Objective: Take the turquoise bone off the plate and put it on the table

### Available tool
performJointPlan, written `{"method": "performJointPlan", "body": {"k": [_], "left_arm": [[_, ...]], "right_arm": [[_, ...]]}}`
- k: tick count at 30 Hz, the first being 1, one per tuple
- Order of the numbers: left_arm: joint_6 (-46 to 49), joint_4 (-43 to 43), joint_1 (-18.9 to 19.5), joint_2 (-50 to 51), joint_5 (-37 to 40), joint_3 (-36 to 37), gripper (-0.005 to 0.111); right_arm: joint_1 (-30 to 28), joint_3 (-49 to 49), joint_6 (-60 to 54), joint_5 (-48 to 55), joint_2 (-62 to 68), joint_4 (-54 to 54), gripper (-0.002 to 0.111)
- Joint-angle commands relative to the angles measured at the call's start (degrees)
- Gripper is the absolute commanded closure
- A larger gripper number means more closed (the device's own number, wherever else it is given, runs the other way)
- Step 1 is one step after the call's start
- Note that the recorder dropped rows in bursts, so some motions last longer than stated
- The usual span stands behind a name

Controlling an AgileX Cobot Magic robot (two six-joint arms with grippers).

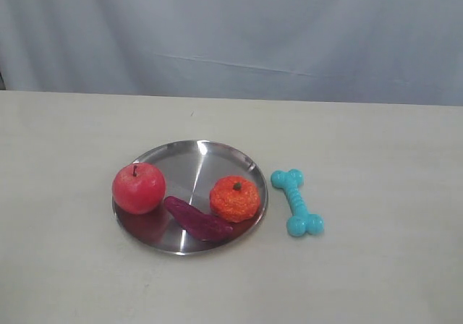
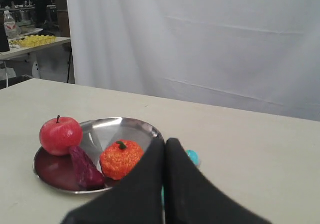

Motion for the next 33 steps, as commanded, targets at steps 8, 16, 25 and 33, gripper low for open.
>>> {"method": "performJointPlan", "body": {"k": [8, 16, 25, 33], "left_arm": [[-0.11, 0.01, -0.28, -0.07, -0.3, 0.15, 0.107], [-0.11, 0.01, -0.28, -0.07, -0.3, 0.15, 0.107], [-0.11, 0.01, -0.28, -0.07, -0.3, 0.15, 0.107], [-0.11, 0.01, -0.28, -0.07, -0.3, 0.15, 0.107]], "right_arm": [[-0.37, 3.93, -4.51, -2.07, -2.12, 0.39, 0.109], [-0.37, 3.93, -4.51, 0.34, -3.18, 0.39, 0.109], [-0.37, 3.93, -4.51, 6.11, -3.18, 0.39, 0.109], [-0.37, 3.93, -4.41, 7.21, -3.18, 0.26, 0.109]]}}
